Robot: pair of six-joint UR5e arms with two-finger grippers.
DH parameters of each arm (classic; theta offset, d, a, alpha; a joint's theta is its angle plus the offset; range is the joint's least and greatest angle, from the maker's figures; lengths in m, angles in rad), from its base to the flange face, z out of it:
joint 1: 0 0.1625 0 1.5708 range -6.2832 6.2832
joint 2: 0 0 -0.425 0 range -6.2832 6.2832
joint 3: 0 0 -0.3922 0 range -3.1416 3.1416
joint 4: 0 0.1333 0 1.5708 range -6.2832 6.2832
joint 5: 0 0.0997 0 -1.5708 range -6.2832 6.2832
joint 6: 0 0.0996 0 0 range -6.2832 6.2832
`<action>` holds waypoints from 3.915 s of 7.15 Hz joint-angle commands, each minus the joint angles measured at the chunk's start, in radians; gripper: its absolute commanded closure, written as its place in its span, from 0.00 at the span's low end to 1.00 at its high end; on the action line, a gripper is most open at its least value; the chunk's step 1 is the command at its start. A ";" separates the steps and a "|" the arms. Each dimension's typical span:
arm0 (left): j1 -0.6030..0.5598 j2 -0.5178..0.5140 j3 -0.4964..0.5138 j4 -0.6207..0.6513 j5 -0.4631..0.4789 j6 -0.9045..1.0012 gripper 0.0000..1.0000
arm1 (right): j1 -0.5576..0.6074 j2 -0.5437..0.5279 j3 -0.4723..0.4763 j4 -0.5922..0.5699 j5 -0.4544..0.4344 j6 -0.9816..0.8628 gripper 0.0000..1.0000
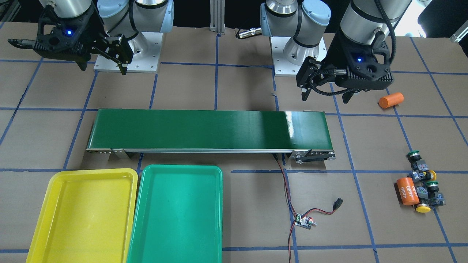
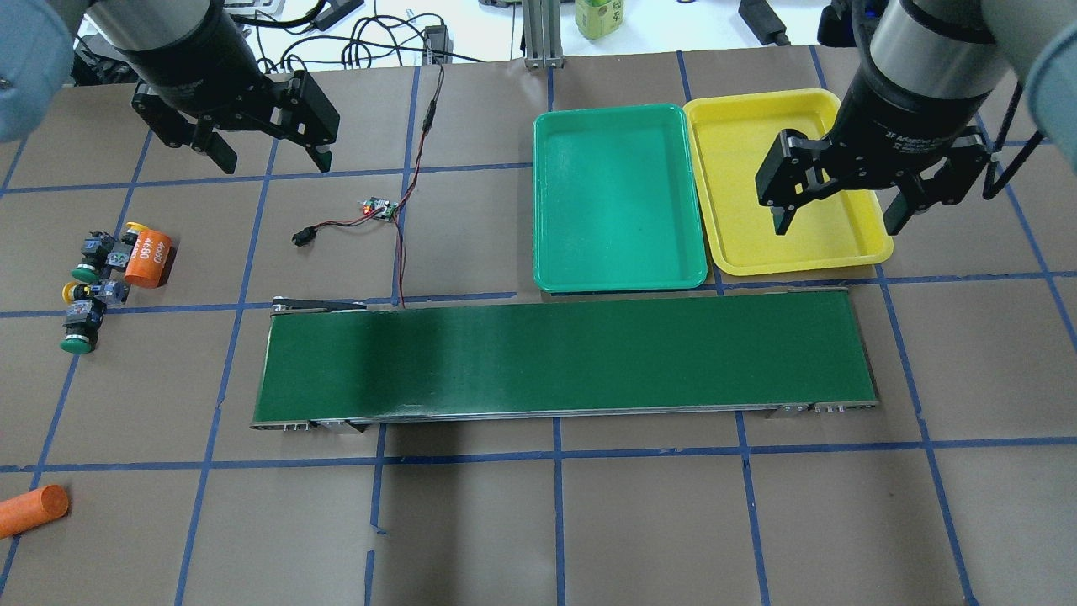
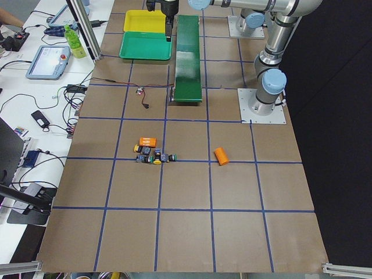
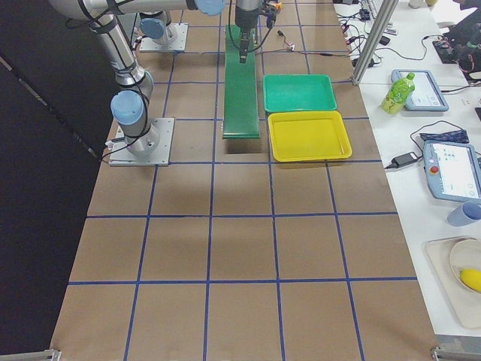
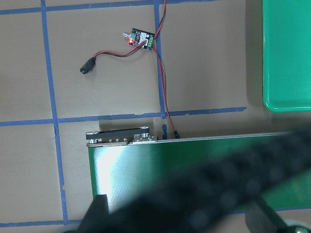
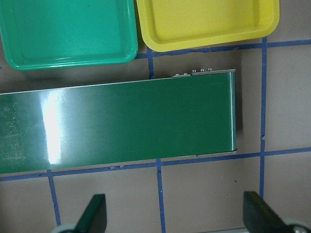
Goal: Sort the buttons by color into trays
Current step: 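Move the left gripper down toward the pile of orange cylinders and buttons, then grasp an orange cylinder with the left gripper, then carry the orange cylinder with the left gripper onto the green belt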
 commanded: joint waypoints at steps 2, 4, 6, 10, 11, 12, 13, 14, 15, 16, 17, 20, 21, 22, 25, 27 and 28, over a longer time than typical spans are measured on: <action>0.000 0.000 -0.002 0.000 0.000 0.000 0.00 | 0.002 -0.016 0.005 -0.002 0.003 0.000 0.00; 0.094 -0.001 -0.046 -0.043 0.014 0.015 0.00 | 0.002 -0.013 0.005 -0.002 0.003 0.000 0.00; 0.373 0.015 -0.203 -0.022 0.015 0.266 0.00 | 0.002 -0.012 0.005 -0.003 0.003 0.001 0.00; 0.888 -0.006 -0.547 0.416 0.064 1.025 0.00 | 0.002 -0.009 0.006 -0.005 0.003 0.001 0.00; 1.019 -0.018 -0.627 0.508 0.061 1.210 0.00 | 0.002 -0.009 0.006 -0.007 0.003 0.001 0.00; 1.125 -0.026 -0.667 0.549 0.058 1.485 0.00 | 0.002 -0.009 0.006 -0.007 0.003 0.001 0.00; 1.179 -0.041 -0.695 0.561 0.061 1.725 0.00 | 0.002 -0.009 0.006 -0.007 0.003 0.001 0.00; 1.187 -0.053 -0.703 0.610 0.064 1.767 0.00 | 0.002 -0.009 0.006 -0.007 0.003 0.001 0.00; 1.193 -0.066 -0.722 0.613 0.058 1.861 0.00 | 0.002 -0.009 0.006 -0.007 0.003 0.001 0.00; 1.204 -0.078 -0.751 0.650 0.063 1.880 0.00 | 0.002 -0.009 0.006 -0.007 0.003 0.001 0.00; 1.201 -0.102 -0.765 0.713 0.054 1.881 0.00 | 0.002 -0.007 0.006 -0.005 0.001 0.001 0.00; 1.201 -0.159 -0.801 0.807 0.016 1.879 0.02 | 0.000 -0.007 0.006 -0.005 0.000 0.001 0.00; 1.203 -0.161 -0.801 0.808 -0.038 1.902 0.46 | 0.002 -0.007 0.006 -0.007 0.000 0.003 0.00; 1.203 -0.159 -0.801 0.808 -0.035 1.908 0.99 | 0.002 -0.007 0.008 -0.007 0.000 0.003 0.00; 1.128 -0.084 -0.761 0.791 -0.046 1.905 1.00 | 0.000 -0.007 0.008 -0.005 0.000 0.003 0.00; 0.828 -0.026 -0.672 0.721 -0.087 1.892 1.00 | 0.000 -0.007 0.008 -0.003 -0.002 0.004 0.00; 0.672 -0.009 -0.655 0.678 -0.122 1.820 1.00 | 0.000 -0.007 0.008 -0.002 -0.003 0.004 0.00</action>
